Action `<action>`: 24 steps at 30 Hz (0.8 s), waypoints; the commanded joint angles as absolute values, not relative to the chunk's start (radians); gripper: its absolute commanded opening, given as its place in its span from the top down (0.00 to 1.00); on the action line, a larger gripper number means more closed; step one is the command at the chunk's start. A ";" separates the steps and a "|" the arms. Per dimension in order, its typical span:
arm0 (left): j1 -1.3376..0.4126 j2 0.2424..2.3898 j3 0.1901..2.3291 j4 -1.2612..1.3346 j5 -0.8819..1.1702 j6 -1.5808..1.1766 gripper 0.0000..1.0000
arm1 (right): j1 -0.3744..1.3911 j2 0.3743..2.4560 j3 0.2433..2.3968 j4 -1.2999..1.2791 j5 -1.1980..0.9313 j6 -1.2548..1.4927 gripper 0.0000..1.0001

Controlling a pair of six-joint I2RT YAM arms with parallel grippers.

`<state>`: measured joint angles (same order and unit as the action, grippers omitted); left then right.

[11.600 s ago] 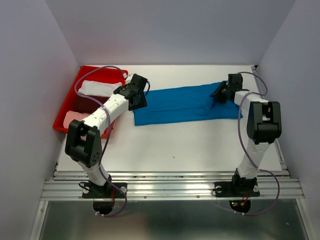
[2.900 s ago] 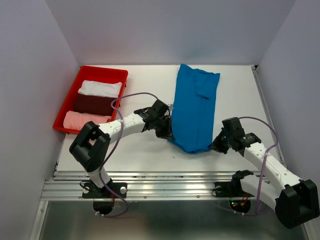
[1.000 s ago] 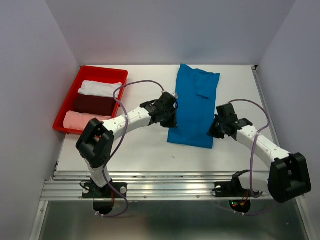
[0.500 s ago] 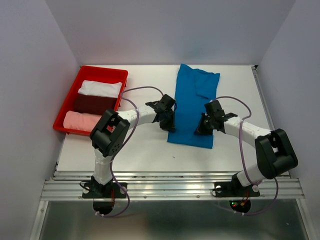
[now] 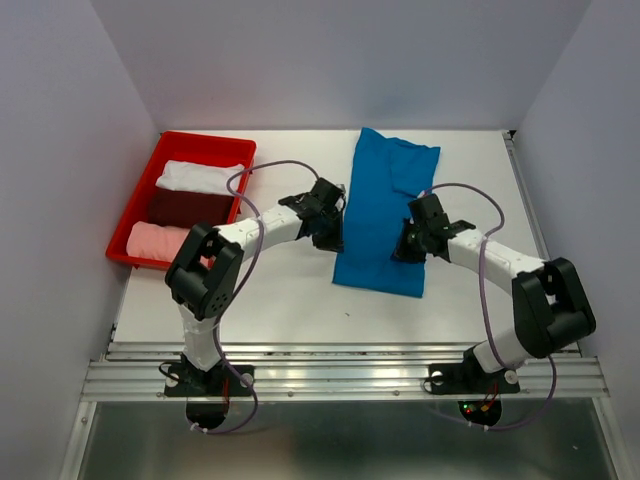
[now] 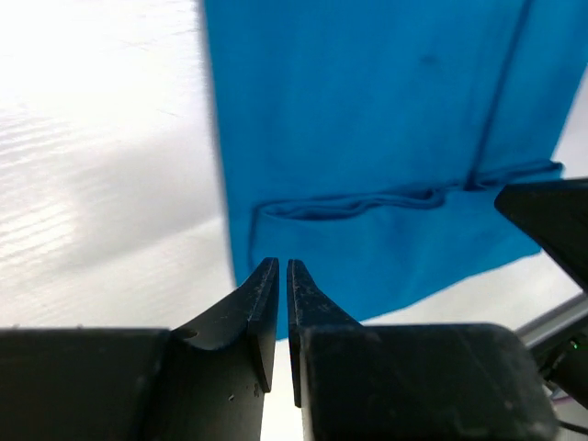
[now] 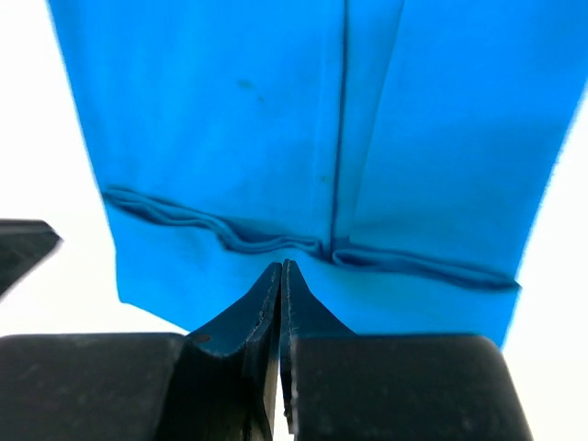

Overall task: Roll the t-shirts
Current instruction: Roll the T-shirt to the center of the board.

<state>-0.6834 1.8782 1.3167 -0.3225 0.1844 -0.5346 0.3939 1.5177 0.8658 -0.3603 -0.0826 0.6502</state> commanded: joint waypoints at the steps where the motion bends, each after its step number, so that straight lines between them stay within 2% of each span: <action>1: -0.742 1.807 1.345 -0.325 0.215 -0.511 0.80 | 0.399 1.411 0.904 -0.429 0.058 0.630 0.94; 8: -0.792 1.865 1.339 -0.282 0.256 -0.514 0.80 | 0.399 1.345 0.786 -0.469 0.104 0.673 0.93; 15: -0.787 1.951 1.324 -0.318 0.163 -0.489 0.80 | 0.399 1.384 0.726 -0.465 0.167 0.667 0.93; 24: -0.767 1.936 1.289 -0.360 0.077 -0.488 0.80 | 0.399 1.393 0.732 -0.466 0.167 0.649 0.93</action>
<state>-0.7822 1.9678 1.3197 -0.3042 0.1638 -0.5140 0.3939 1.4033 0.7242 -0.4667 0.1310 0.6621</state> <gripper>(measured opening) 0.199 0.066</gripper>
